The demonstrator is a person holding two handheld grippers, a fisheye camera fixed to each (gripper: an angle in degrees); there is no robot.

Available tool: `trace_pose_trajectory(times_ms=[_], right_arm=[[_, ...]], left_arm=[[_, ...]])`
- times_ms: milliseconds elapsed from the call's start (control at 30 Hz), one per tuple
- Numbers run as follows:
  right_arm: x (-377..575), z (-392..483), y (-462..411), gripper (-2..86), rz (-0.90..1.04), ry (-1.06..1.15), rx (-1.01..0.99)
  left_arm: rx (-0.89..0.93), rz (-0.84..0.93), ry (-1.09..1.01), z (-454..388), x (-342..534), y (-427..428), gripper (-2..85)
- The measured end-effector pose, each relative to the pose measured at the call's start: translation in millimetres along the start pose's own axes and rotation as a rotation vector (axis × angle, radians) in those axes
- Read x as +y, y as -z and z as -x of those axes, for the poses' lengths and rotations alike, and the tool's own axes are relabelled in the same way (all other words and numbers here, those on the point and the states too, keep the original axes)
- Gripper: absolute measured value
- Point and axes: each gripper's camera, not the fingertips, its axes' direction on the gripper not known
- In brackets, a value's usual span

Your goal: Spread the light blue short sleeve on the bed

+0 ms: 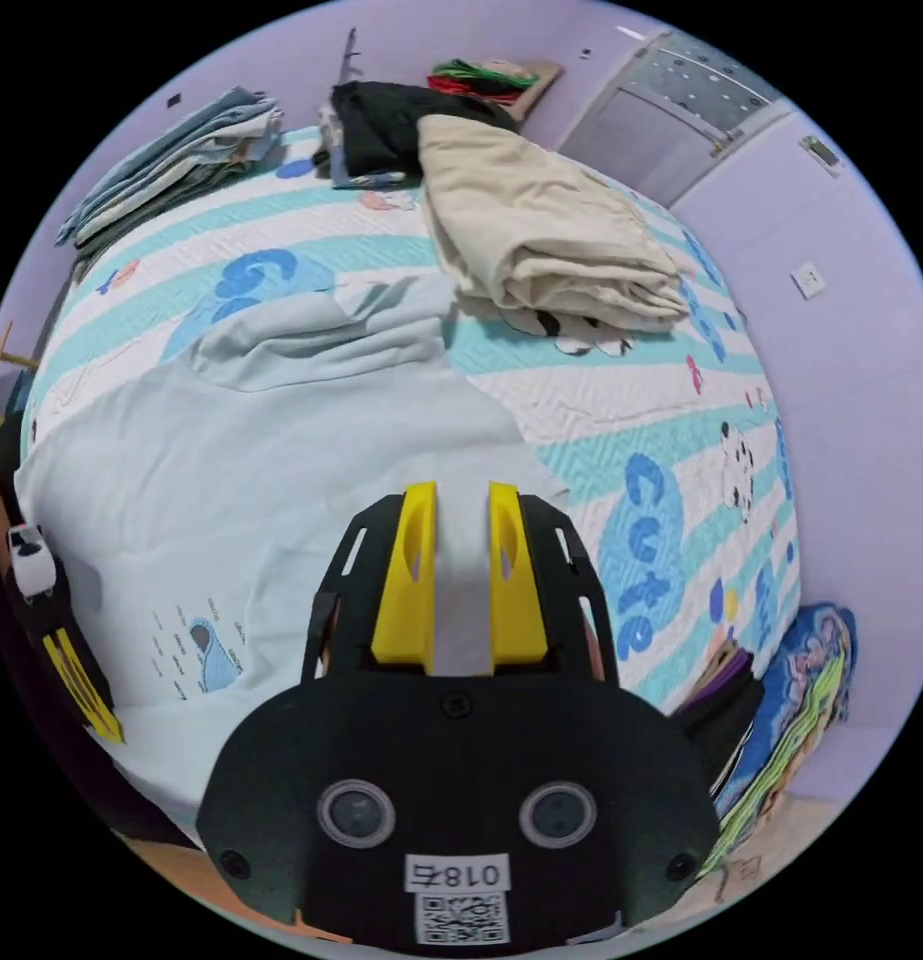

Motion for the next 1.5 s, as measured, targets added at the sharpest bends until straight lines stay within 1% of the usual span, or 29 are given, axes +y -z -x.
trace_pose_trajectory(times_ms=[33,100,167,200,300,433,600,700,800,867,900,967,1067,1167,1200,1233,1300,1333,1400,1500], right_arm=[[3.5,-4.8,4.5,9.6,-0.011,-0.035,0.007],[27.3,-21.0,33.7,10.9,-0.101,-0.193,0.016],[49.5,-14.3,58.7,10.9,-0.202,-0.229,-0.023],[61.0,1.1,69.5,10.4,-0.242,-0.2,-0.052],[74.6,50.3,68.0,9.6,-0.213,-0.102,-0.058],[77.1,77.2,37.2,10.1,-0.122,-0.092,-0.047],[79.7,50.8,6.4,9.9,-0.066,-0.232,-0.181],[93.1,26.5,7.9,4.3,-0.104,-0.32,-0.255],[109.8,4.6,8.9,2.2,-0.157,-0.388,-0.374],[117.0,1.4,15.6,1.9,-0.219,-0.381,-0.399],[120.0,2.9,22.6,1.8,-0.275,-0.349,-0.418],[120.6,8.5,29.8,2.1,-0.328,-0.282,-0.425],[114.4,15.0,20.3,4.6,-0.285,-0.2,-0.42],[108.5,7.8,2.9,8.8,-0.199,-0.199,-0.529],[110.7,3.3,5.3,10.9,-0.212,-0.211,-0.554],[113.5,1.1,9.5,10.9,-0.237,-0.218,-0.553],[135.2,-13.3,33.4,10.1,-0.38,-0.293,-0.5],[143.0,-18.9,38.5,9.6,-0.417,-0.328,-0.486],[178.5,-48.4,47.7,8.5,-0.513,-0.537,-0.425],[208.6,-83.4,42.7,8.1,-0.471,-0.76,-0.334]], left_arm=[[0.001,0.0,0.001,0.0,-0.7,0.0,-0.9],[0.003,0.0,0.002,0.0,-1.7,0.1,-0.8],[0.003,0.0,0.003,-0.3,-3.0,0.0,-0.9],[0.002,0.0,0.003,-0.4,-3.3,0.0,-0.9],[-0.001,-0.001,0.004,-1.0,-4.5,-0.1,-0.9],[-0.01,-0.004,0.007,-2.1,-5.9,-0.3,-0.9],[-0.004,-0.003,0.012,-1.6,-7.8,0.0,-1.0],[0.003,-0.003,0.013,-1.4,-8.4,0.3,-1.0],[0.01,-0.003,0.011,-1.5,-8.7,0.5,-0.9],[0.012,-0.003,0.011,-1.7,-8.9,0.6,-0.9],[0.012,-0.003,0.011,-1.8,-8.9,0.5,-0.9],[0.011,-0.004,0.012,-2.0,-9.0,0.3,-0.9],[0.008,-0.004,0.013,-2.3,-8.9,0.0,-1.0],[0.01,-0.004,0.013,-2.2,-8.6,-0.3,-1.0],[0.011,-0.004,0.014,-2.1,-8.6,-0.3,-1.0],[0.013,-0.004,0.014,-2.0,-8.4,-0.3,-1.0],[0.014,-0.004,0.015,-2.0,-8.1,-0.5,-1.0],[0.015,-0.004,0.014,-2.1,-7.8,-0.6,-1.0],[0.017,-0.004,0.014,-2.2,-7.4,-0.7,-1.0],[0.017,-0.005,0.012,-2.5,-6.5,-1.0,-1.0]])
